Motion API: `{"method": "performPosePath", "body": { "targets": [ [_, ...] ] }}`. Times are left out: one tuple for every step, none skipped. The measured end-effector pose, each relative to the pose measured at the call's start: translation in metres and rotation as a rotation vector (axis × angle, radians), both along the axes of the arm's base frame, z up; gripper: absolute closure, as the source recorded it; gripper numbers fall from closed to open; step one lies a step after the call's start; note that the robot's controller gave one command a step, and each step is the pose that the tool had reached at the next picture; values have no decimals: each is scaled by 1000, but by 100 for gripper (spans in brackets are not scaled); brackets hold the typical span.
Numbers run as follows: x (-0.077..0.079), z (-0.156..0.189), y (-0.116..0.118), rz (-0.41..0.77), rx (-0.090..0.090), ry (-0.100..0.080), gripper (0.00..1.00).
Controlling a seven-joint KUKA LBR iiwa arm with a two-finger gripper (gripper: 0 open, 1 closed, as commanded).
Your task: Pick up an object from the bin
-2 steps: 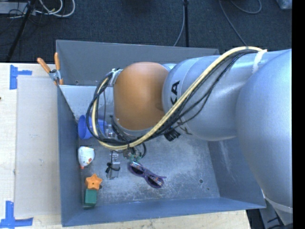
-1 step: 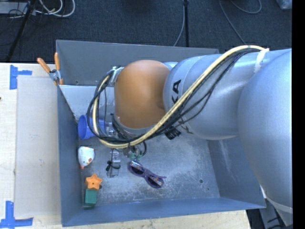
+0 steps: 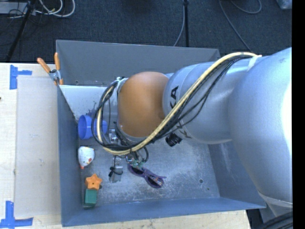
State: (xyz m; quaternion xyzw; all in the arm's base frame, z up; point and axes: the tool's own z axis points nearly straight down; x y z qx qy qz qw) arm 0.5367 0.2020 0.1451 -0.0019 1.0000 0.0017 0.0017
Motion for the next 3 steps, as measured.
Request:
{"method": "performPosePath", "body": {
  "targets": [
    [3, -30, -48, 84, -5, 15, 0],
    [12, -47, -74, -1, -3, 5, 0],
    [17, -44, -122, -183, -6, 17, 100]
  ]
}}
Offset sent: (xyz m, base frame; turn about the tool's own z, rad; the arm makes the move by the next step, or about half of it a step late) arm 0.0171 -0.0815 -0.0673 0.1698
